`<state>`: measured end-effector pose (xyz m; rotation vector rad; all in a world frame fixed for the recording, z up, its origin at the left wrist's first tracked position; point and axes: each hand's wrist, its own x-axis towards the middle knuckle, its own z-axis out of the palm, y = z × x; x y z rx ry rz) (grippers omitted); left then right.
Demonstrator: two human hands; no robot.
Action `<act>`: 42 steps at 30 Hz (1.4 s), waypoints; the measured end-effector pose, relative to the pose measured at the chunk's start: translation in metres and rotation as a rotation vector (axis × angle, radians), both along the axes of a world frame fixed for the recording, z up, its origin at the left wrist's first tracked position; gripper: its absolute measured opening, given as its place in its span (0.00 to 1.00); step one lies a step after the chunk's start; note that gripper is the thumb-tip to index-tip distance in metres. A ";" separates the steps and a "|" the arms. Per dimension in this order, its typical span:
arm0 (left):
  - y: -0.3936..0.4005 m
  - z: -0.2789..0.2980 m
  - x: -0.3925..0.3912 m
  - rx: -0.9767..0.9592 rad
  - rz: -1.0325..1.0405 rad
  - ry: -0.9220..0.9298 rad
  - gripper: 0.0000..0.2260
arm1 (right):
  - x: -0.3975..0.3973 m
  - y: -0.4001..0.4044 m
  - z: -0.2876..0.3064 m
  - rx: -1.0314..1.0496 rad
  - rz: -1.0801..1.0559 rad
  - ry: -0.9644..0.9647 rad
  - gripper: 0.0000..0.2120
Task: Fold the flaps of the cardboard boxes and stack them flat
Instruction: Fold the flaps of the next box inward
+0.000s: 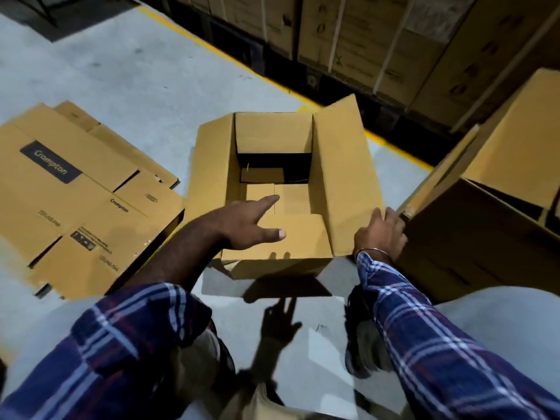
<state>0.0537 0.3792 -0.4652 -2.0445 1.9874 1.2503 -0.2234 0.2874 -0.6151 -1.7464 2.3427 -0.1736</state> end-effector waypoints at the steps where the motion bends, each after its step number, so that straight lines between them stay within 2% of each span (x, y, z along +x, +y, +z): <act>1: -0.001 -0.002 -0.001 0.009 0.003 -0.006 0.42 | -0.003 0.001 -0.011 0.055 -0.009 0.060 0.22; 3: -0.002 -0.005 -0.004 0.007 0.018 -0.031 0.46 | 0.000 0.003 -0.030 0.188 0.013 0.045 0.28; 6: -0.012 -0.011 -0.007 0.008 0.004 -0.069 0.47 | 0.019 0.004 -0.051 0.322 -0.021 -0.181 0.34; 8: -0.020 -0.014 -0.010 0.022 -0.023 -0.070 0.45 | 0.033 0.000 -0.061 0.365 -0.051 -0.308 0.31; 11: -0.029 -0.016 -0.016 0.024 -0.083 -0.067 0.44 | 0.046 -0.005 -0.073 0.397 -0.064 -0.394 0.22; 18: -0.040 -0.019 -0.010 0.047 -0.066 -0.069 0.46 | 0.053 -0.010 -0.089 0.271 -0.240 -0.387 0.16; 20: -0.043 -0.018 -0.007 0.055 -0.056 -0.081 0.45 | 0.059 -0.012 -0.086 0.182 -0.114 -0.271 0.13; 22: -0.045 -0.018 -0.004 0.062 -0.065 -0.097 0.44 | 0.070 -0.019 -0.081 -0.006 0.090 -0.168 0.18; 24: -0.046 -0.018 -0.001 0.071 -0.065 -0.104 0.43 | 0.088 -0.029 -0.075 -0.127 0.276 -0.176 0.22; 25: -0.045 -0.017 0.000 0.073 -0.057 -0.097 0.43 | 0.098 -0.035 -0.071 -0.106 0.360 -0.209 0.21; 27: -0.042 -0.015 0.002 0.060 -0.029 -0.081 0.45 | 0.118 -0.046 -0.071 0.071 0.521 -0.213 0.19; 29: -0.037 -0.012 0.008 0.036 -0.007 -0.081 0.46 | 0.130 -0.053 -0.073 0.257 0.667 -0.102 0.22; 31: -0.033 -0.010 0.016 0.029 0.019 -0.074 0.47 | 0.136 -0.054 -0.071 0.338 0.741 -0.035 0.25; 34: -0.028 -0.006 0.032 0.020 0.050 -0.084 0.48 | 0.139 -0.053 -0.049 0.228 0.690 -0.075 0.25; 37: -0.026 0.003 0.043 -0.025 0.099 -0.079 0.47 | 0.138 -0.064 -0.007 0.153 0.592 -0.151 0.20; 40: -0.025 0.013 0.049 -0.091 0.168 -0.056 0.47 | 0.126 -0.068 0.041 0.403 0.592 -0.296 0.12; 42: -0.022 0.017 0.050 -0.109 0.169 -0.037 0.46 | 0.119 -0.055 0.067 0.635 0.640 -0.275 0.09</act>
